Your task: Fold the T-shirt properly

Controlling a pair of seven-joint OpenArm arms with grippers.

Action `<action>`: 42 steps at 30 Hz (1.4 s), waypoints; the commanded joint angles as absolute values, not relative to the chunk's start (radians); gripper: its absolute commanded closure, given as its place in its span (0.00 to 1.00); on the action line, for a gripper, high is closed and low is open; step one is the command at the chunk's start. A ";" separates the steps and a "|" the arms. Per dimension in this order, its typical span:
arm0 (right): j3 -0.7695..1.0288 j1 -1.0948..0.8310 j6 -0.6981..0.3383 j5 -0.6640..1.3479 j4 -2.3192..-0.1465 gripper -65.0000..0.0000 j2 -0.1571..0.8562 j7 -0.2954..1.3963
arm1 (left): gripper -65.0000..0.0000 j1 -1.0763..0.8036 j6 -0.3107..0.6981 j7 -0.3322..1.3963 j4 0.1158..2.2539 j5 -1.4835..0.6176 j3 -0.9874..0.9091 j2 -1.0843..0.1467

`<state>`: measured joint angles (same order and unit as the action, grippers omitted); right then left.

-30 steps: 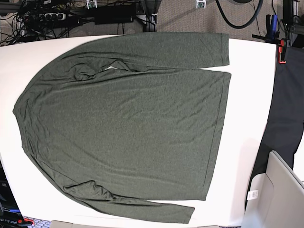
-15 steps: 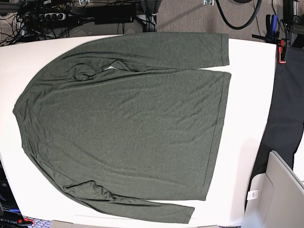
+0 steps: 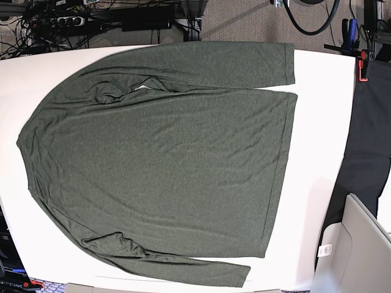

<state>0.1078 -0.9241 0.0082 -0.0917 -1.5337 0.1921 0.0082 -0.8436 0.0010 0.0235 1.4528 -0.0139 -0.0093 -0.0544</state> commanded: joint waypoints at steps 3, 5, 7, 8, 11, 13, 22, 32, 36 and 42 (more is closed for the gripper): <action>0.137 -0.972 0.012 -0.091 -1.607 1.00 0.191 -0.013 | 1.00 -0.889 -0.001 0.001 1.529 -0.018 -0.008 -0.056; 0.150 -0.989 0.012 -0.091 -1.638 1.00 0.193 -0.013 | 1.00 -0.908 -0.001 0.001 1.583 -0.018 -0.008 -0.073; 0.151 -1.000 0.012 -0.091 -1.664 1.00 0.200 -0.013 | 1.00 -0.920 -0.001 0.001 1.627 -0.018 -0.008 -0.076; 0.156 -1.010 0.012 -0.091 -1.676 1.00 0.209 -0.013 | 1.00 -0.921 -0.001 0.001 1.655 -0.018 -0.008 -0.081; 0.156 -1.029 0.012 -0.091 -1.716 1.00 0.222 -0.013 | 1.00 -0.935 -0.001 0.001 1.735 -0.018 -0.010 -0.087; 0.156 -1.043 0.012 -0.091 -1.748 1.00 0.228 -0.013 | 1.00 -0.951 -0.001 0.001 1.785 -0.018 -0.010 -0.087; 0.182 -1.041 0.012 -0.091 -1.867 1.00 0.226 0.160 | 0.93 -0.946 -0.002 0.004 1.847 -0.012 -0.010 -0.116; 0.193 -1.024 0.007 -0.091 -1.885 1.00 0.226 0.166 | 0.82 -0.944 -0.004 0.047 1.905 -0.007 -0.004 -0.219; 0.193 -1.024 0.005 -0.091 -1.914 1.00 0.226 0.170 | 0.82 -0.943 -0.004 0.051 1.910 0.028 -0.001 -0.272; 0.193 -1.012 0.005 -0.091 -1.917 1.00 0.226 0.170 | 0.78 -0.928 -0.004 0.051 1.908 0.171 0.061 -0.332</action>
